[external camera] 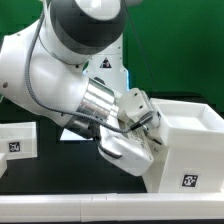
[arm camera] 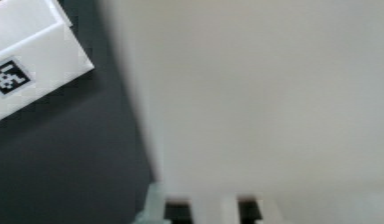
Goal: Assemble drawer
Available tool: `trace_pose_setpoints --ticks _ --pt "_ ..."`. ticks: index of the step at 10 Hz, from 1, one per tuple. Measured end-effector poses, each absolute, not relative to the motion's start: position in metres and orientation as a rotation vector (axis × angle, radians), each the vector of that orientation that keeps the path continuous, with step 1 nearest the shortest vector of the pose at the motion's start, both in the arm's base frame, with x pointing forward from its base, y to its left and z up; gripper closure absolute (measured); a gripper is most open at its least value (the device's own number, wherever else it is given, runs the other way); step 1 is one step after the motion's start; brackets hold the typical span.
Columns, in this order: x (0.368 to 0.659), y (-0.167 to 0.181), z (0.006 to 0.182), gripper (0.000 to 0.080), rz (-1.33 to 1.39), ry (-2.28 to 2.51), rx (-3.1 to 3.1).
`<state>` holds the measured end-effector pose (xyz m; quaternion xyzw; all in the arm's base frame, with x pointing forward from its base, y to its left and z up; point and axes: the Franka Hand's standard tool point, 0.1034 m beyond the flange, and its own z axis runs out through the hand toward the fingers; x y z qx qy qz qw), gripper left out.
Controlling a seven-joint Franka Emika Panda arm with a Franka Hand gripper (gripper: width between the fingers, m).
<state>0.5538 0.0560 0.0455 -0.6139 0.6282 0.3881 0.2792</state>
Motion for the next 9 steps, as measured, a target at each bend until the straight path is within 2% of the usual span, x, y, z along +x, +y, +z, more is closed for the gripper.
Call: trace_pose_setpoints --ticks 1,2,4,5,6,7,9 --pt "0.5535 0.0556 0.0456 0.0665 1.043 1.685 -1.647" --pt "0.5531 0.0553 0.0451 0.0665 1.043 1.686 -1.646" --pt "0.5531 0.0545 0.0449 0.0394 1.042 1.688 -1.646" --pt "0.5531 0.0542 0.0448 0.0394 1.042 1.688 -1.645" --pt "0.5531 0.0538 0.0448 0.0223 1.042 1.689 -1.645" --pt "0.5531 0.0535 0.0447 0.0173 1.041 1.689 -1.644" --pt "0.5531 0.0530 0.0447 0.0154 1.041 1.690 -1.644"
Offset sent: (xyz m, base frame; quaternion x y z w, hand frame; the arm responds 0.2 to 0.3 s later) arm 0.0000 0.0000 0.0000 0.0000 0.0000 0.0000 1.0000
